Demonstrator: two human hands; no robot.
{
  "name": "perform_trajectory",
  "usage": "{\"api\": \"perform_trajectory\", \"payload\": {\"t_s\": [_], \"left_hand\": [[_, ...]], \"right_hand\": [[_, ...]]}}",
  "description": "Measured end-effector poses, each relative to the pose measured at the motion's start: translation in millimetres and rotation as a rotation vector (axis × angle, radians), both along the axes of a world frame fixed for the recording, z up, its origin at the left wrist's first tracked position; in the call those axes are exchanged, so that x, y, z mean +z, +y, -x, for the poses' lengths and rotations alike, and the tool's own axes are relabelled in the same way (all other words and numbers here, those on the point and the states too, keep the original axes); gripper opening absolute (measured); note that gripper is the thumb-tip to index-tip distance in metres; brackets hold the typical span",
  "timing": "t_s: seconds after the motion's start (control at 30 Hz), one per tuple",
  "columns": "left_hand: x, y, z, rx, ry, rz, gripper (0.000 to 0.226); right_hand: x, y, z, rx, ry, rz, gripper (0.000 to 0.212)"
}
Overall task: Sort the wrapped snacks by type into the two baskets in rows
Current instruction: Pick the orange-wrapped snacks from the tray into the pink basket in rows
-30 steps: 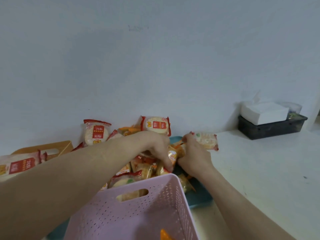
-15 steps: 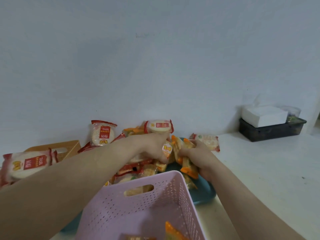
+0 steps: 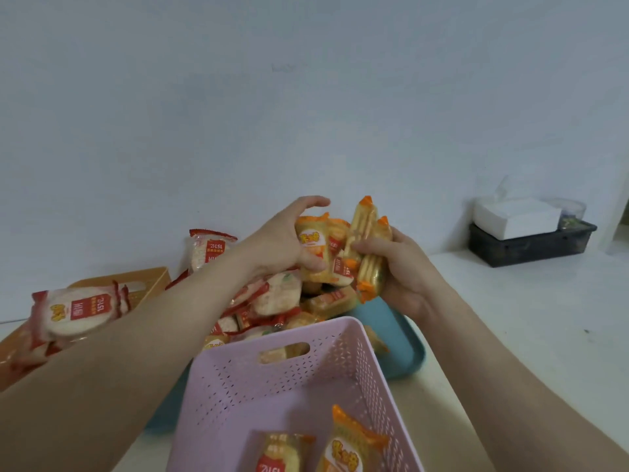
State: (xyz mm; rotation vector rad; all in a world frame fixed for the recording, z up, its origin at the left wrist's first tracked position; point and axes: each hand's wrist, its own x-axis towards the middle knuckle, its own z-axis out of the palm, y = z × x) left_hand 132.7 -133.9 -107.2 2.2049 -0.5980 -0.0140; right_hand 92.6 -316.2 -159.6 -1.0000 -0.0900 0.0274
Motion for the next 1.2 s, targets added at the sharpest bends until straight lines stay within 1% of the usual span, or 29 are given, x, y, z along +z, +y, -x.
{"api": "perform_trajectory", "payload": {"t_s": [0.07, 0.1, 0.13, 0.17, 0.2, 0.23, 0.27, 0.33, 0.37, 0.4, 0.43, 0.5, 0.53, 0.6, 0.67, 0.77, 0.8, 0.83, 0.9, 0.93, 1.0, 1.03, 1.07, 1.1, 1.17, 1.2], "left_hand": [[7, 14, 9, 0.012, 0.074, 0.183, 0.087], [10, 17, 12, 0.015, 0.14, 0.307, 0.084], [14, 21, 19, 0.019, 0.206, 0.43, 0.077], [19, 22, 26, 0.014, 0.25, 0.514, 0.068], [24, 26, 37, 0.016, 0.27, 0.537, 0.059], [27, 27, 45, 0.028, 0.269, 0.512, 0.051], [30, 29, 52, 0.051, 0.246, 0.456, 0.043], [33, 38, 73, 0.097, 0.175, 0.361, 0.036], [33, 43, 82, 0.101, 0.151, 0.333, 0.036], [34, 48, 92, 0.089, 0.139, 0.313, 0.039], [34, 55, 102, 0.06, 0.139, 0.301, 0.047], [30, 68, 124, 0.015, 0.14, 0.265, 0.065], [27, 73, 133, 0.015, 0.121, 0.226, 0.071], [19, 80, 147, 0.054, 0.075, 0.144, 0.074], [10, 83, 158, 0.076, 0.068, 0.062, 0.074], [-4, 86, 174, 0.088, 0.087, -0.036, 0.068], [-8, 89, 177, 0.126, 0.037, -0.045, 0.063], [-11, 93, 180, 0.193, -0.051, -0.059, 0.055], [-14, 101, 189, 0.337, -0.241, -0.177, 0.04], [-16, 104, 196, 0.373, -0.244, -0.255, 0.043], [-23, 107, 208, 0.376, -0.076, -0.421, 0.069], [-27, 107, 216, 0.359, 0.02, -0.471, 0.082], [-31, 105, 222, 0.341, 0.097, -0.47, 0.088], [-34, 102, 226, 0.327, 0.148, -0.405, 0.087], [-37, 96, 230, 0.299, 0.217, -0.188, 0.082], [-40, 96, 230, 0.3, 0.213, -0.12, 0.077]], "right_hand": [[13, 7, 11, 0.04, -0.035, 0.0, 0.038], [19, 9, 14, 0.049, -0.039, 0.003, 0.035], [26, 12, 18, 0.062, -0.045, 0.013, 0.031], [35, 16, 21, 0.07, -0.062, 0.03, 0.026], [43, 22, 28, 0.068, -0.088, 0.057, 0.021], [52, 26, 34, 0.058, -0.114, 0.095, 0.021], [59, 30, 39, 0.041, -0.136, 0.141, 0.03], [65, 41, 54, 0.03, -0.15, 0.271, 0.059], [65, 46, 62, 0.047, -0.164, 0.33, 0.069], [64, 50, 71, 0.074, -0.194, 0.389, 0.071], [62, 55, 79, 0.096, -0.224, 0.446, 0.07], [55, 61, 97, 0.106, -0.258, 0.528, 0.062], [51, 63, 103, 0.09, -0.274, 0.557, 0.058], [43, 67, 110, 0.029, -0.345, 0.675, 0.056], [37, 70, 116, 0.008, -0.461, 0.869, 0.057], [32, 64, 123, 0.006, -0.624, 1.268, 0.063], [32, 59, 124, -0.01, -0.637, 1.366, 0.067], [33, 55, 128, -0.031, -0.608, 1.429, 0.069], [36, 45, 135, -0.074, -0.472, 1.549, 0.072], [36, 40, 139, -0.086, -0.391, 1.633, 0.073], [33, 31, 146, -0.05, -0.27, 1.769, 0.068], [31, 29, 150, -0.02, -0.245, 1.79, 0.064], [29, 29, 152, -0.007, -0.233, 1.783, 0.06], [26, 30, 154, -0.013, -0.23, 1.77, 0.058], [21, 35, 157, -0.084, -0.261, 1.746, 0.057], [18, 37, 157, -0.129, -0.279, 1.732, 0.057]]}}
